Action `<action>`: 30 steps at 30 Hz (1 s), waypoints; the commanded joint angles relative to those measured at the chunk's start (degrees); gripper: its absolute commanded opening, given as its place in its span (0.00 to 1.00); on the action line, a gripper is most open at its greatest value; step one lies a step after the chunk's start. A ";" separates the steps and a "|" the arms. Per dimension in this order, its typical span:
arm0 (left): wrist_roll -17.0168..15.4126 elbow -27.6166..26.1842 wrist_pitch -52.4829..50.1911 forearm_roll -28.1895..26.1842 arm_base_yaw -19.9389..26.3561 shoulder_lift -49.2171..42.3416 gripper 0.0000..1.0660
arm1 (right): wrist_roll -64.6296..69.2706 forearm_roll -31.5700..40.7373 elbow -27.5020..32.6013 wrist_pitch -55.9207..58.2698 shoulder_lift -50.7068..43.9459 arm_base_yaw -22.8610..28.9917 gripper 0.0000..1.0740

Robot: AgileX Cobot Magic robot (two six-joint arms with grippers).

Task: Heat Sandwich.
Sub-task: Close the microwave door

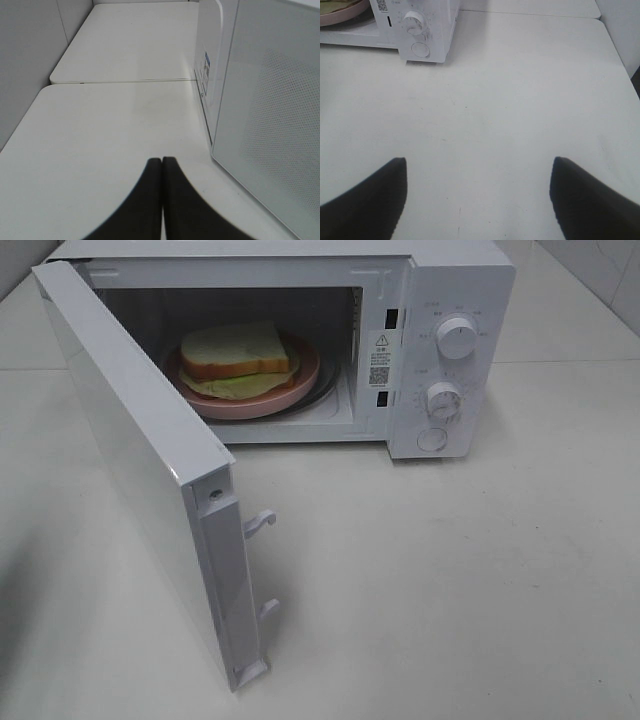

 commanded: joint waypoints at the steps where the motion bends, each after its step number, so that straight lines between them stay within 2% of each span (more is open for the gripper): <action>1: -1.49 0.06 -5.10 2.46 -0.06 2.75 0.00 | 0.06 -0.17 0.23 -0.23 -1.55 -0.34 0.71; 4: -6.13 0.06 -13.06 7.22 -0.06 7.96 0.00 | 0.06 -0.17 0.23 -0.23 -1.55 -0.34 0.71; 7: -7.51 -0.34 -15.18 9.63 -0.06 10.31 0.00 | 0.06 -0.17 0.23 -0.23 -1.55 -0.34 0.71; 9: -9.63 -1.26 -18.16 11.86 -1.09 13.52 0.00 | 0.06 -0.17 0.23 -0.23 -1.55 -0.34 0.71; 11: -9.63 -1.66 -18.79 11.86 -1.78 14.38 0.00 | 0.06 -0.17 0.23 -0.23 -1.55 -0.34 0.71; 14: -9.34 -3.55 -20.34 11.80 -6.02 18.22 0.00 | 0.06 -0.17 0.23 -0.23 -1.55 -0.34 0.71; 25: -8.94 -7.79 -24.29 10.89 -14.73 27.62 0.00 | 0.06 -0.17 0.23 -0.23 -1.55 -0.34 0.71; 27: -8.94 -9.40 -24.47 10.03 -17.30 29.45 0.00 | 0.06 -0.17 0.23 -0.23 -1.55 -0.34 0.71; 30: -8.94 -10.37 -24.47 8.65 -18.85 30.60 0.00 | 0.06 -0.17 0.23 -0.23 -1.55 -0.34 0.71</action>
